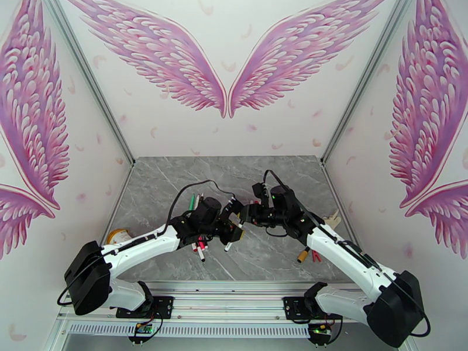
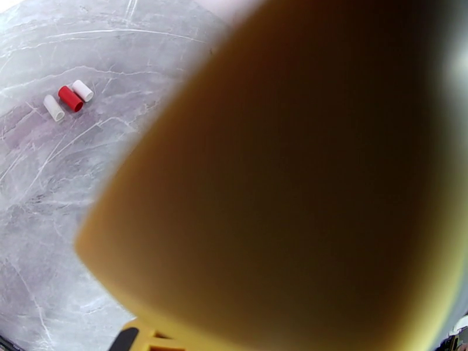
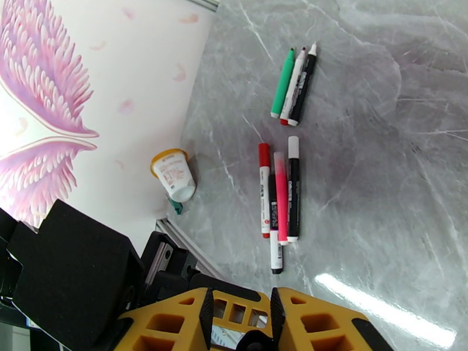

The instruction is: Open the pen caps

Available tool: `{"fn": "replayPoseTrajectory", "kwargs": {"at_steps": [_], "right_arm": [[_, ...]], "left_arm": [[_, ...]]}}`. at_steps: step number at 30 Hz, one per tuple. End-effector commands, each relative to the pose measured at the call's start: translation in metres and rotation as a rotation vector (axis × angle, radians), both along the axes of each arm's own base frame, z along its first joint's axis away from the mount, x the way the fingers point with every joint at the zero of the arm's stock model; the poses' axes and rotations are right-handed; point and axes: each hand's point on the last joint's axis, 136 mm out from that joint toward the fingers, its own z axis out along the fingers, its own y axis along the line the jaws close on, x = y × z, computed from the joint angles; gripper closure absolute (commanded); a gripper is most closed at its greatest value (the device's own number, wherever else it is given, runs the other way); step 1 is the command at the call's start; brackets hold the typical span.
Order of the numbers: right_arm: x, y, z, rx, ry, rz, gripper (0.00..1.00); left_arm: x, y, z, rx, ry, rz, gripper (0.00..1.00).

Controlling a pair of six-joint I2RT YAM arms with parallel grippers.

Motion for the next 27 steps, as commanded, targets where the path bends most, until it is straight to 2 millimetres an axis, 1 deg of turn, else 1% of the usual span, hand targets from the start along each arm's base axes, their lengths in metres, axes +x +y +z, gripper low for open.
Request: {"fn": "replayPoseTrajectory", "kwargs": {"at_steps": [1, 5, 11, 17, 20, 24, 27], "right_arm": [[-0.001, 0.008, 0.010, 0.005, -0.019, 0.029, 0.66], [-0.002, 0.011, 0.009, 0.003, -0.018, 0.032, 0.66], [-0.002, 0.012, 0.007, -0.001, -0.018, 0.030, 0.73], [0.001, 0.011, 0.009, -0.001, -0.033, 0.014, 0.87], [0.003, 0.011, 0.018, 0.009, -0.062, 0.013, 0.91], [0.003, 0.015, 0.037, 0.046, -0.129, 0.045, 0.93], [0.001, 0.018, 0.048, 0.073, -0.176, 0.068, 0.93]], "left_arm": [[0.001, 0.001, 0.015, -0.022, -0.024, 0.008, 0.89], [0.001, 0.001, 0.017, -0.034, -0.023, 0.016, 0.89], [0.002, 0.001, 0.016, -0.047, -0.007, 0.031, 0.89], [0.002, 0.002, 0.014, -0.055, 0.014, 0.037, 0.89], [-0.002, 0.000, 0.016, -0.086, 0.056, 0.009, 0.89], [-0.011, -0.001, 0.023, -0.164, 0.107, -0.052, 0.89], [-0.011, 0.003, 0.021, -0.156, 0.112, -0.052, 0.89]]}}
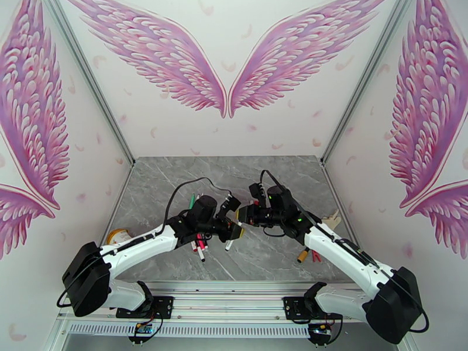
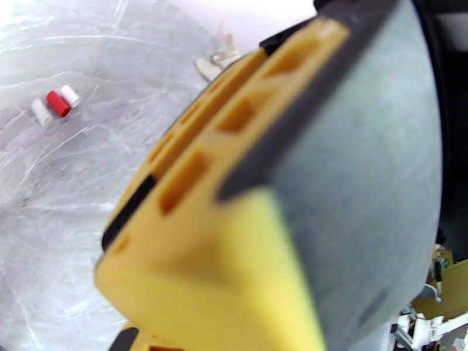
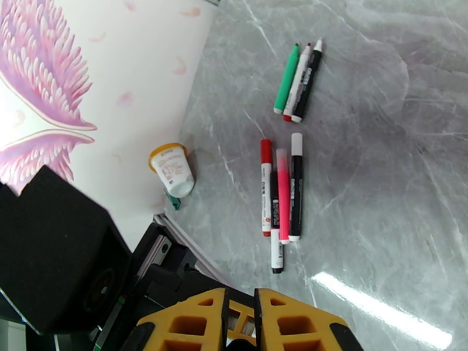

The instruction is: Open the pen caps

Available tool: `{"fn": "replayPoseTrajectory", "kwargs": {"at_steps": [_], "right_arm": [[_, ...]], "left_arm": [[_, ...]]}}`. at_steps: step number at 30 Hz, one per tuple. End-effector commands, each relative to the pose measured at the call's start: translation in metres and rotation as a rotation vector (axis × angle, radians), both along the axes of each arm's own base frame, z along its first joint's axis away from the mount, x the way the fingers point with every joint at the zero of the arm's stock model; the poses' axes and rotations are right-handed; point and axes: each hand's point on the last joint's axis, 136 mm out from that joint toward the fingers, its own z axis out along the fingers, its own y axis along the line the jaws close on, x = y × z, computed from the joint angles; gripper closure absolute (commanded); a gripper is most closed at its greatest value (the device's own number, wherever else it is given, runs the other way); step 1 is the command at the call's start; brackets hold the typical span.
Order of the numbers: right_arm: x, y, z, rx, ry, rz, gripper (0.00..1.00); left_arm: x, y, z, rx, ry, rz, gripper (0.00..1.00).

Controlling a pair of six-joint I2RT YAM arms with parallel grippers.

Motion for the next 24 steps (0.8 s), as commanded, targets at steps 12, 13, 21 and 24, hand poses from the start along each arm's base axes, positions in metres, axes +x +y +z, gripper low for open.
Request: {"fn": "replayPoseTrajectory", "kwargs": {"at_steps": [12, 13, 21, 24], "right_arm": [[0.038, -0.042, 0.026, -0.146, -0.057, -0.307, 0.98], [0.040, -0.045, 0.027, -0.145, -0.057, -0.323, 0.99], [0.042, -0.032, 0.067, 0.018, -0.180, -0.178, 0.98], [0.037, -0.027, 0.074, 0.051, -0.210, -0.103, 0.98]], "left_arm": [[0.008, 0.023, -0.023, 0.321, -0.255, 0.207, 0.91], [0.007, 0.022, -0.022, 0.314, -0.252, 0.201, 0.91], [-0.027, 0.003, -0.016, 0.135, -0.079, -0.019, 0.92], [-0.035, 0.001, -0.009, 0.047, -0.005, -0.087, 0.92]]}}
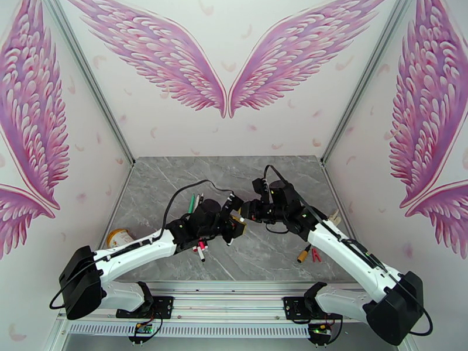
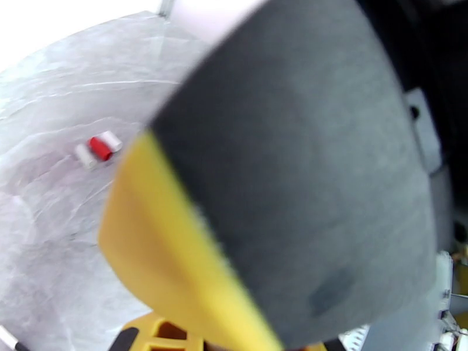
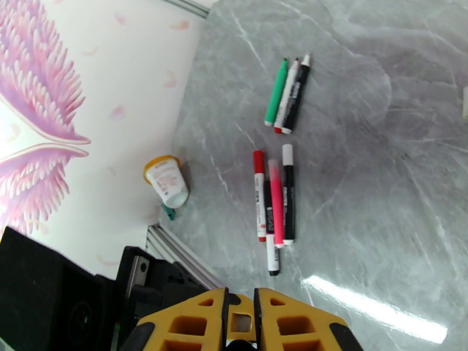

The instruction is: Open the pen caps

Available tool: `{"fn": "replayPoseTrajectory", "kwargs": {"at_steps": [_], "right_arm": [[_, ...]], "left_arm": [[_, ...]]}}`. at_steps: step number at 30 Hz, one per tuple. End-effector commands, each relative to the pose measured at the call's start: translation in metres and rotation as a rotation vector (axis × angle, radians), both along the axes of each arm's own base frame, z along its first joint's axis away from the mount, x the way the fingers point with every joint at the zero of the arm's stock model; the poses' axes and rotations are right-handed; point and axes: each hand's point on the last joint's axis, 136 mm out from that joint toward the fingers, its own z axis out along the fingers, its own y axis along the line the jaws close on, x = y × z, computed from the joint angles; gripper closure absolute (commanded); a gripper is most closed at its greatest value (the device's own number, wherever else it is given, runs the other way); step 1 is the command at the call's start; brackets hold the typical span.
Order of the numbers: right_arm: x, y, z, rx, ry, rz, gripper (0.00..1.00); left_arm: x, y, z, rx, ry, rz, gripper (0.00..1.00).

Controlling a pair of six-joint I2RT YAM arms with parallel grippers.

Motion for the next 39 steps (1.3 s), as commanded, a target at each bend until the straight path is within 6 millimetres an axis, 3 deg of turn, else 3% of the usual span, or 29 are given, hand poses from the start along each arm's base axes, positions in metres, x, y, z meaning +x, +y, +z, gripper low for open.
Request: {"fn": "replayPoseTrajectory", "kwargs": {"at_steps": [1, 7, 13, 18, 27, 32, 39], "right_arm": [[0.027, -0.012, 0.052, 0.085, -0.213, -0.040, 0.98], [0.025, -0.019, 0.056, 0.090, -0.237, -0.043, 0.98], [0.038, -0.043, 0.037, -0.019, -0.177, -0.179, 0.98], [0.043, -0.051, 0.024, -0.078, -0.161, -0.164, 0.97], [0.061, -0.100, -0.049, -0.363, 0.001, -0.117, 0.94], [0.089, -0.117, -0.087, -0.436, 0.070, -0.119, 0.92], [0.131, -0.135, -0.130, -0.483, 0.150, -0.147, 0.89]], "left_arm": [[-0.043, 0.008, -0.025, 0.006, 0.193, -0.176, 0.93], [-0.044, 0.005, -0.030, 0.041, 0.217, -0.206, 0.94], [-0.028, 0.010, -0.038, 0.121, 0.140, -0.094, 0.94], [-0.016, 0.016, -0.028, 0.077, 0.101, -0.005, 0.94], [0.013, 0.048, -0.037, 0.055, 0.122, 0.202, 0.94], [0.030, 0.068, -0.039, 0.062, 0.124, 0.303, 0.94], [0.037, 0.081, -0.044, 0.091, 0.131, 0.362, 0.94]]}}
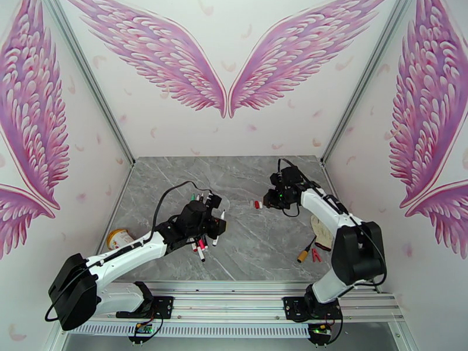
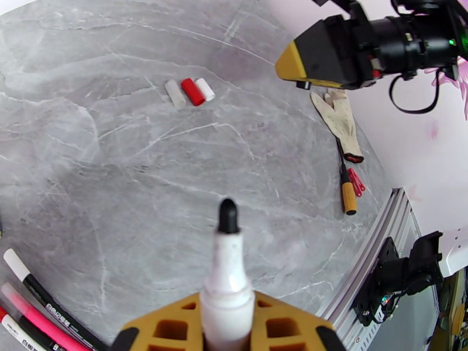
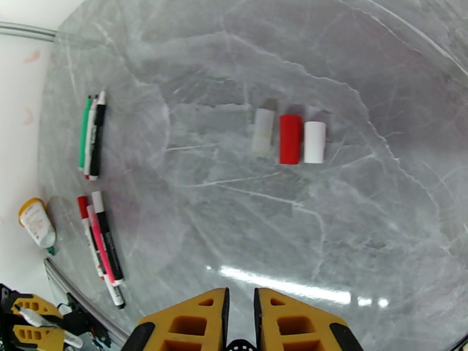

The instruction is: Open the pen caps

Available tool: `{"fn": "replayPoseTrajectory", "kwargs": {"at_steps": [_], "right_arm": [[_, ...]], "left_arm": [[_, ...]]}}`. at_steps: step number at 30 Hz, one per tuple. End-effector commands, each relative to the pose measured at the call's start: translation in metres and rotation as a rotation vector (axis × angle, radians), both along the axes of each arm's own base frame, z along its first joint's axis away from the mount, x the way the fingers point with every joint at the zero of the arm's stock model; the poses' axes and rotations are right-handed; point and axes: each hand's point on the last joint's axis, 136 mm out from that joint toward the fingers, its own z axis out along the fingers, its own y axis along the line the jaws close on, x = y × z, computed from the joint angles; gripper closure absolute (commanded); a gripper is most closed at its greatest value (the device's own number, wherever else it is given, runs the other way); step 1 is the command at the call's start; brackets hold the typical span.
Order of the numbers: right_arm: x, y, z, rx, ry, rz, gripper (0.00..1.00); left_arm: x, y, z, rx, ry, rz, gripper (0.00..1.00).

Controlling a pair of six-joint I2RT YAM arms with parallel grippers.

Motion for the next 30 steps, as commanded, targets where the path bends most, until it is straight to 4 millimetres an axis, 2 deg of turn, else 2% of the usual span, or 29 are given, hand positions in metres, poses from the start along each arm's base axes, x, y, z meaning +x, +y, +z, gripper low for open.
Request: {"fn": "replayPoseTrajectory", "kwargs": {"at_steps": [1, 11, 18, 30], "right_arm": [[0.023, -0.010, -0.009, -0.045, -0.009, 0.003, 0.89], [0.059, -0.018, -0.052, -0.054, 0.072, -0.004, 0.85], [0.063, -0.019, -0.078, -0.035, 0.141, 0.001, 0.82], [0.065, -0.017, -0.096, -0.028, 0.178, 0.001, 0.73]], "left_arm": [[0.002, 0.009, 0.000, 0.008, -0.005, 0.040, 0.94], [0.006, 0.012, -0.010, 0.038, 0.025, 0.071, 0.95], [0.007, 0.011, -0.016, 0.046, 0.042, 0.071, 0.95], [0.008, 0.008, -0.023, 0.062, 0.069, 0.069, 0.95]]}}
